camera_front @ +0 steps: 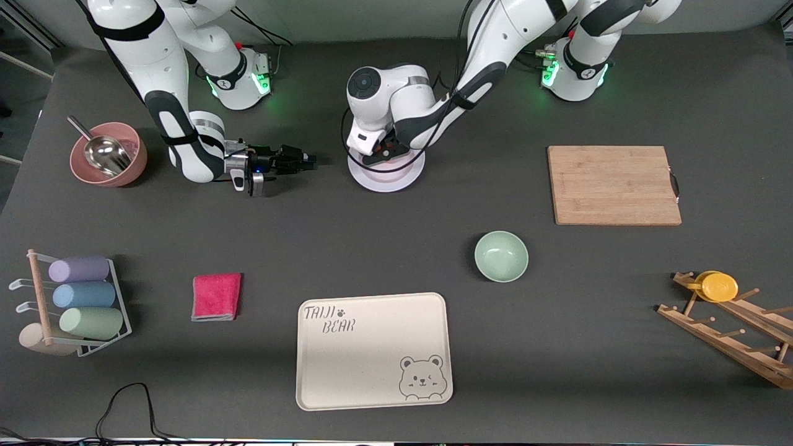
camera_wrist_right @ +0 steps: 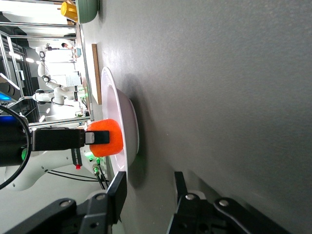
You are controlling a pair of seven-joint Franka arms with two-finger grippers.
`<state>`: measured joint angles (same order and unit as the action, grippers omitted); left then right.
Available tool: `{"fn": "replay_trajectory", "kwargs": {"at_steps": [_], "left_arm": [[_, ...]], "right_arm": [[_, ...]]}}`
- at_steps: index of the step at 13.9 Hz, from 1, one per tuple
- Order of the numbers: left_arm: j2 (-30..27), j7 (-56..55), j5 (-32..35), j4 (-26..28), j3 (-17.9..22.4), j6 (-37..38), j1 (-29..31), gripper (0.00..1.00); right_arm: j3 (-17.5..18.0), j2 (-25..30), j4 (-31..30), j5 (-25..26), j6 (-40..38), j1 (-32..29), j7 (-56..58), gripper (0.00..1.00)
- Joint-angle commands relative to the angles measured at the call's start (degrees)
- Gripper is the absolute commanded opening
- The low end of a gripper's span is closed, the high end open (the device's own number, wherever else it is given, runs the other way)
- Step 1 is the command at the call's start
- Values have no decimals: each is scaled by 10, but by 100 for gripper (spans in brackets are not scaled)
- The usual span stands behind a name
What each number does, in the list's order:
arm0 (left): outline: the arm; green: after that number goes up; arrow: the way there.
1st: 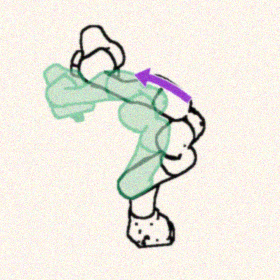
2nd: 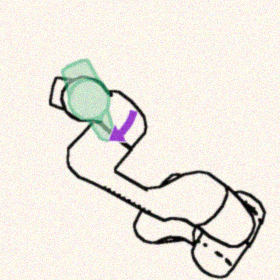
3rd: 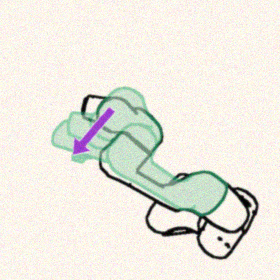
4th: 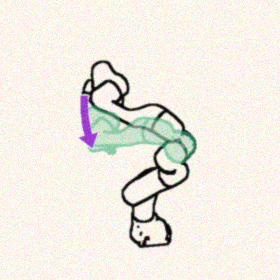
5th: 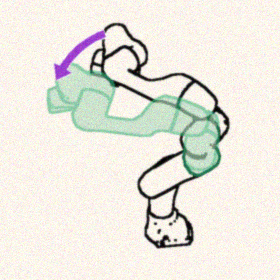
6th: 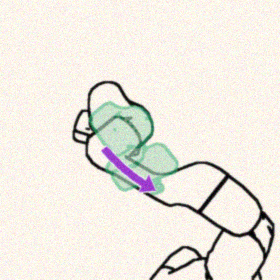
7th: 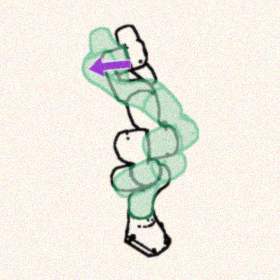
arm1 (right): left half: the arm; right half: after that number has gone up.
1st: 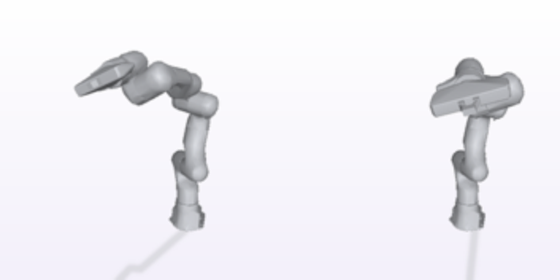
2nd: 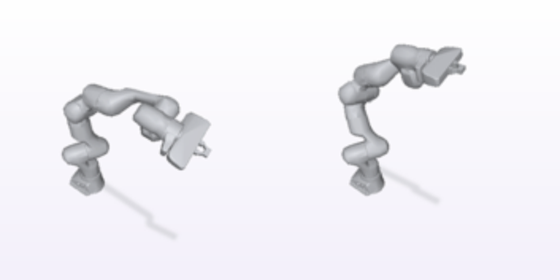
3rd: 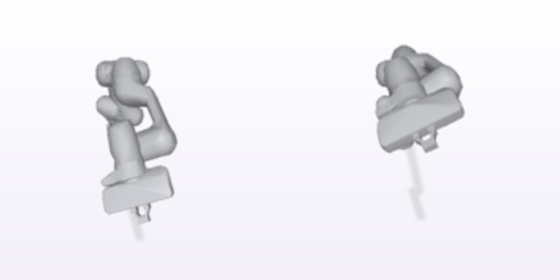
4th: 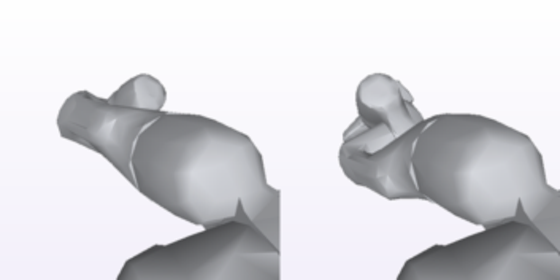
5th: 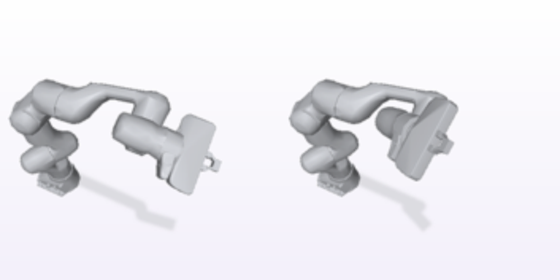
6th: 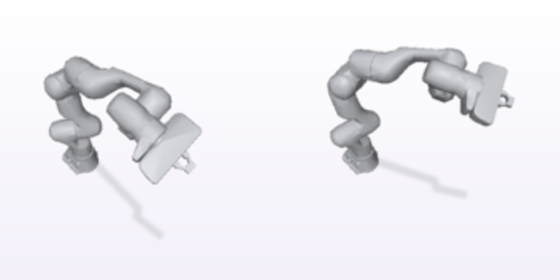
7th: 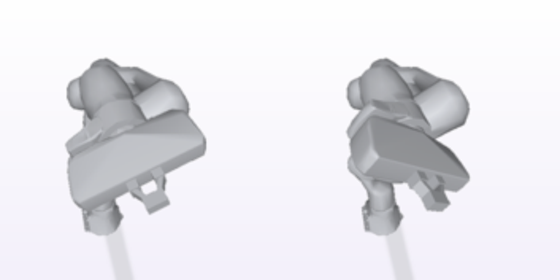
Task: Place orange and plate with both arms
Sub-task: 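Lower the orange onto the plate and open the left gripper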
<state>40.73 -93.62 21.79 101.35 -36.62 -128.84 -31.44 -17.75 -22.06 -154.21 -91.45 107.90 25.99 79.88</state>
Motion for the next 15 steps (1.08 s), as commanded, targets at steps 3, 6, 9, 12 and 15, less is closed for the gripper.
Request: {"fn": "replay_trajectory", "kwargs": {"at_steps": [3, 6, 9, 12, 15], "left_arm": [[-4, -3, 18, -19, 9, 18, -7, 100], [-41, 18, 9, -27, -2, 72, 28, 100], [-91, 77, -24, -27, -77, 132, 134, 100], [-129, 163, -63, -39, -169, 206, 282, 100], [-143, 210, -65, -76, -237, 299, 404, 100]], "right_arm": [[-2, -12, 6, -7, -8, 0, 18, 47], [-1, -12, 5, -15, -9, 2, 18, 46], [5, -13, 8, -45, -8, 12, 18, 46], [7, -18, 13, -94, -8, 52, 18, 47], [7, -23, 20, -147, -8, 92, 16, 47]]}}
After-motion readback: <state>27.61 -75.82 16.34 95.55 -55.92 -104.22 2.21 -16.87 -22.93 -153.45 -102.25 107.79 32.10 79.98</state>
